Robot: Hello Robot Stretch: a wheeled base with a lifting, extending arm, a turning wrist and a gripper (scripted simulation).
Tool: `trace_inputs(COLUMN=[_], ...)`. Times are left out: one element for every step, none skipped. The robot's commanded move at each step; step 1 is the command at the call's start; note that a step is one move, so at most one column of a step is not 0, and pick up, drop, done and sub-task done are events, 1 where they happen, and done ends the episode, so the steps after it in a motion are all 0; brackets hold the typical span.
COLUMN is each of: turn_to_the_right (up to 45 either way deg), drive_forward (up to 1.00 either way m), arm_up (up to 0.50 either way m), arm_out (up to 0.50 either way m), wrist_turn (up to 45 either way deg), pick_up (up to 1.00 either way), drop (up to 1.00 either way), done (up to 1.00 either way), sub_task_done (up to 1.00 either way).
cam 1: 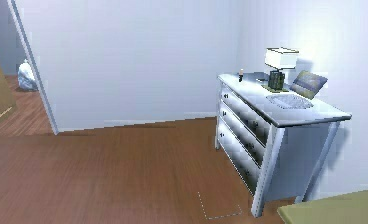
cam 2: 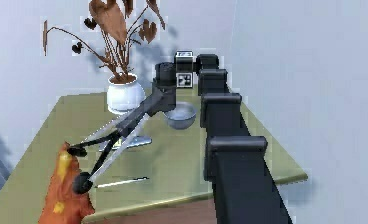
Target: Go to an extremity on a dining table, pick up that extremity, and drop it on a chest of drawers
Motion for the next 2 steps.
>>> trace_inputs(turn_to_the_right=[0.0,0.0], drive_forward=[0.00,0.00], arm_up=[0.00,0.00], arm_out=[0.00,-0.28], wrist_turn=[-9.0,0.0], pick_up=[0.00,0.00], drop=[0.00,0.00], done=[0.00,0.00], sub_task_done=[0.00,0.00])
